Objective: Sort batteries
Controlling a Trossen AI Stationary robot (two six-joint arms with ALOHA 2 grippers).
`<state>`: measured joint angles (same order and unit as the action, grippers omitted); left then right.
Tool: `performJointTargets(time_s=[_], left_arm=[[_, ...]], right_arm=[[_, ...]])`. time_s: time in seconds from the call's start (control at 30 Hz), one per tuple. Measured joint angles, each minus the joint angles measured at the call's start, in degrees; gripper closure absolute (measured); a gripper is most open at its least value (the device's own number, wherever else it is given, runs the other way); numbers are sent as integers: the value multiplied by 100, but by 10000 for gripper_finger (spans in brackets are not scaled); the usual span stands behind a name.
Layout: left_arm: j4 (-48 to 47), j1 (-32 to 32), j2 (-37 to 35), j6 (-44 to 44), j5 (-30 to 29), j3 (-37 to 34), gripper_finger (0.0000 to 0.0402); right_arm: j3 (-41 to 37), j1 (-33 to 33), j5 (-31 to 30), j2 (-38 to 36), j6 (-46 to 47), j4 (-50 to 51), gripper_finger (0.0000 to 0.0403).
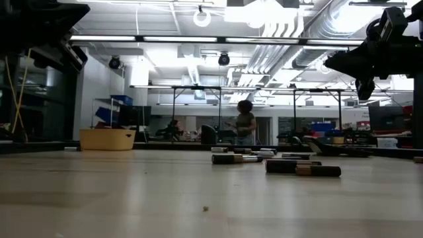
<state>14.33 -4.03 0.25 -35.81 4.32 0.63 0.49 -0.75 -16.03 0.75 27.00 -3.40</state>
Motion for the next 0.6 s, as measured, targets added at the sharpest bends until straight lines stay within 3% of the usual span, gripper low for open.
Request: performJointTargets(time_s=[0.43,0.5,0.6], left_arm=[[12,-2,0,-4,-9,2,401],[169,-4,7,-149,-298,2,401],[770,-4,9,-720,-1495,2,401]], right_arm=[[1,0,0,-1,-1,1,402],[0,0,0,0,-2,0,402],[2,0,0,-1,-1,1,402]])
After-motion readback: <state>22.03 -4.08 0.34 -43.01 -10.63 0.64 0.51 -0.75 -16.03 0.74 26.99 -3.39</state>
